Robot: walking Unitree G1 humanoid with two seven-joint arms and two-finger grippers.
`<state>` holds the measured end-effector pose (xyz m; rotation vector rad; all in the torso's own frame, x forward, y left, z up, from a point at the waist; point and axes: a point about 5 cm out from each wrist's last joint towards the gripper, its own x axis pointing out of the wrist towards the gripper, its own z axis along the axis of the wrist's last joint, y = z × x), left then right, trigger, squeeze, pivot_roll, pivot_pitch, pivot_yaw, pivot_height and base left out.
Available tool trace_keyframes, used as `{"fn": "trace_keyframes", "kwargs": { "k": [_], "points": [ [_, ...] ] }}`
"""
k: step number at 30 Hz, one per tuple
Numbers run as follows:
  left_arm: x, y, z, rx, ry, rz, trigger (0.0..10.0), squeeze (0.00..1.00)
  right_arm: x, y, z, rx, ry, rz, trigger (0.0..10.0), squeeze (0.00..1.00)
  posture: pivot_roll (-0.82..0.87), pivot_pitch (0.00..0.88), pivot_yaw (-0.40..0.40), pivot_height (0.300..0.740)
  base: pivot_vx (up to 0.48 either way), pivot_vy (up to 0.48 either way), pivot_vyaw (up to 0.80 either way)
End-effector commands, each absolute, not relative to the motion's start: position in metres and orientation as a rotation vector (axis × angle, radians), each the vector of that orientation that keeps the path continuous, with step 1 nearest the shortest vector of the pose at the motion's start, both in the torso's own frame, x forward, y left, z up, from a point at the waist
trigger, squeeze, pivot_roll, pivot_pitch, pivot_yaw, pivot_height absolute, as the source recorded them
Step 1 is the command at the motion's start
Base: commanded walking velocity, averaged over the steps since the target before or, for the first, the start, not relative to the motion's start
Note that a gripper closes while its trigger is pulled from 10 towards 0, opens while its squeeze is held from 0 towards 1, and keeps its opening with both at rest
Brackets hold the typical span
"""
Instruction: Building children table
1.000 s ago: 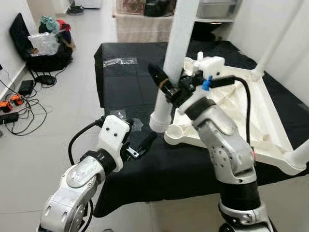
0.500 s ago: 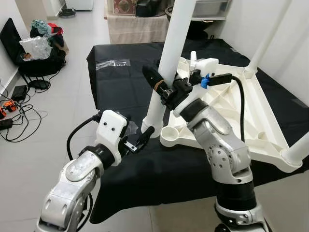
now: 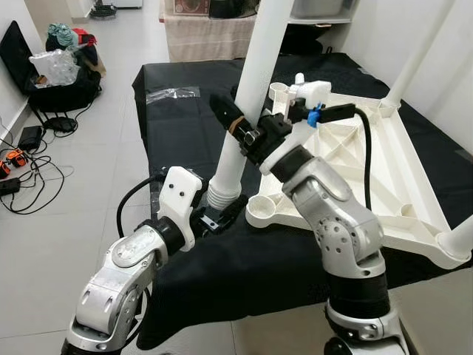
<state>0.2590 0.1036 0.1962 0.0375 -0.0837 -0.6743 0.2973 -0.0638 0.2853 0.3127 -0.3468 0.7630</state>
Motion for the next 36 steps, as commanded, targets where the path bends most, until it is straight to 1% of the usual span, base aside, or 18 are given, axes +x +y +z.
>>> {"fn": "trace_keyframes", "kwargs": {
  "k": [1, 15, 18, 20, 21, 22, 24, 25, 26, 30, 35, 36],
  "points": [
    [0.262, 0.103, 0.192, 0.067, -0.068, -0.679, 10.0, 0.00, 0.293, -0.063, 0.298, 0.323, -0.393, 0.786, 10.0, 0.00, 0.02, 0.096, -0.049, 0.740, 0.000, 0.000, 0.00],
    [0.270, 0.103, 0.200, 0.168, -0.112, -0.680, 10.0, 0.00, 0.287, -0.055, 0.299, 0.310, -0.383, 0.836, 10.0, 0.00, 0.01, 0.099, -0.051, 0.740, 0.000, 0.000, 0.00],
    [0.269, 0.099, 0.201, 0.174, -0.120, -0.703, 10.0, 0.00, 0.286, -0.054, 0.297, 0.304, -0.378, 0.839, 10.0, 0.00, 0.01, 0.098, -0.050, 0.740, 0.000, 0.000, 0.00],
    [0.267, 0.090, 0.201, 0.180, -0.128, -0.749, 10.0, 0.00, 0.285, -0.053, 0.294, 0.293, -0.370, 0.846, 10.0, 0.00, 0.01, 0.098, -0.050, 0.740, 0.000, 0.000, 0.00],
    [0.267, 0.090, 0.201, 0.180, -0.128, -0.749, 10.0, 0.00, 0.285, -0.053, 0.294, 0.293, -0.370, 0.846, 10.0, 0.00, 0.01, 0.098, -0.050, 0.740, 0.000, 0.000, 0.00],
    [0.266, 0.086, 0.200, 0.178, -0.128, -0.768, 8.4, 0.00, 0.284, -0.053, 0.293, 0.288, -0.367, 0.848, 10.0, 0.00, 0.01, 0.098, -0.048, 0.740, 0.000, 0.000, 0.00],
    [0.266, 0.086, 0.200, 0.178, -0.128, -0.768, 8.4, 0.00, 0.284, -0.053, 0.293, 0.288, -0.367, 0.848, 10.0, 0.00, 0.01, 0.098, -0.048, 0.740, 0.000, 0.000, 0.00],
    [0.266, 0.086, 0.199, 0.181, -0.126, -0.771, 5.9, 0.00, 0.284, -0.053, 0.294, 0.287, -0.367, 0.848, 10.0, 0.00, 0.01, 0.099, -0.048, 0.740, 0.000, 0.000, 0.00],
    [0.266, 0.085, 0.198, 0.174, -0.124, -0.777, 0.0, 0.00, 0.284, -0.053, 0.294, 0.287, -0.368, 0.847, 10.0, 0.00, 0.01, 0.099, -0.048, 0.740, 0.000, 0.000, 0.00],
    [0.263, 0.084, 0.195, 0.184, -0.117, -0.805, 0.0, 0.00, 0.284, -0.053, 0.293, 0.282, -0.368, 0.844, 10.0, 0.00, 0.01, 0.099, -0.047, 0.740, 0.000, 0.000, 0.00],
    [0.262, 0.085, 0.193, 0.212, -0.113, -0.797, 0.0, 0.00, 0.284, -0.054, 0.293, 0.282, -0.365, 0.840, 10.0, 0.00, 0.01, 0.099, -0.047, 0.740, 0.000, 0.000, 0.00],
    [0.263, 0.085, 0.193, 0.222, -0.110, -0.792, 4.5, 0.00, 0.284, -0.054, 0.293, 0.285, -0.362, 0.838, 10.0, 0.00, 0.01, 0.099, -0.047, 0.740, 0.000, 0.000, 0.00]
  ]
}}
